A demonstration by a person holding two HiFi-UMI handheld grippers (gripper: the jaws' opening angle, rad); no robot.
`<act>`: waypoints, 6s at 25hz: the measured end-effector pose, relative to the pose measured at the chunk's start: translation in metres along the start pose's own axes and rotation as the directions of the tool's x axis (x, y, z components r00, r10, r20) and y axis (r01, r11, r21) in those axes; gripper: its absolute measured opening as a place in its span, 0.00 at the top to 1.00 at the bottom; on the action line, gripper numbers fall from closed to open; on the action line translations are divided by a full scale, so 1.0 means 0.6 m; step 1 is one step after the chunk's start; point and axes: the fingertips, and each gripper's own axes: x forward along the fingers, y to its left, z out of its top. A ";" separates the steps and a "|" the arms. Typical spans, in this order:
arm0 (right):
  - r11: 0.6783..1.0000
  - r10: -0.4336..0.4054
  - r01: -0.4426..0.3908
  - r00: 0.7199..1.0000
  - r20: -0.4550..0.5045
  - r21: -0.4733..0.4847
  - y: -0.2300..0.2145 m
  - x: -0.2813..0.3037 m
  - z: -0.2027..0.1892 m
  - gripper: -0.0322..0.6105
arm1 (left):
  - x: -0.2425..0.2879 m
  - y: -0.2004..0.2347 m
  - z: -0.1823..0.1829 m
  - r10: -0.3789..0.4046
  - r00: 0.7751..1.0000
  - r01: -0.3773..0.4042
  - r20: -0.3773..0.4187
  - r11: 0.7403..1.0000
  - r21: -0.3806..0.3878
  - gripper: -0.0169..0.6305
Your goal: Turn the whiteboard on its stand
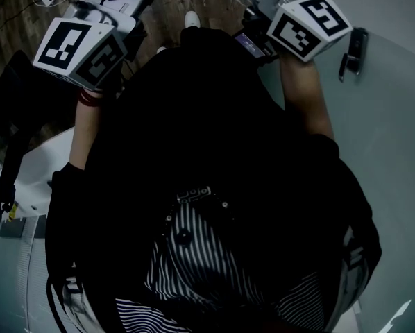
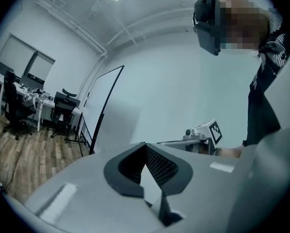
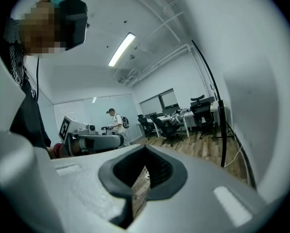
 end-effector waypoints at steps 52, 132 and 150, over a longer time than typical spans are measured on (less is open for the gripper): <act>0.998 -0.057 0.055 0.998 0.031 0.037 -0.428 -0.010 0.082 0.95 | 0.343 0.214 0.089 0.112 0.986 -0.103 -0.125 0.992 0.079 0.97; 0.990 -0.099 0.105 0.993 0.070 -0.094 -0.945 0.363 0.470 0.95 | 0.821 0.590 0.294 0.087 0.995 -0.086 -0.048 0.996 0.013 0.97; 0.978 -0.177 0.193 0.969 0.174 -0.077 -0.899 0.418 0.517 0.67 | 0.769 0.625 0.291 -0.033 0.997 0.033 -0.071 0.999 0.000 0.97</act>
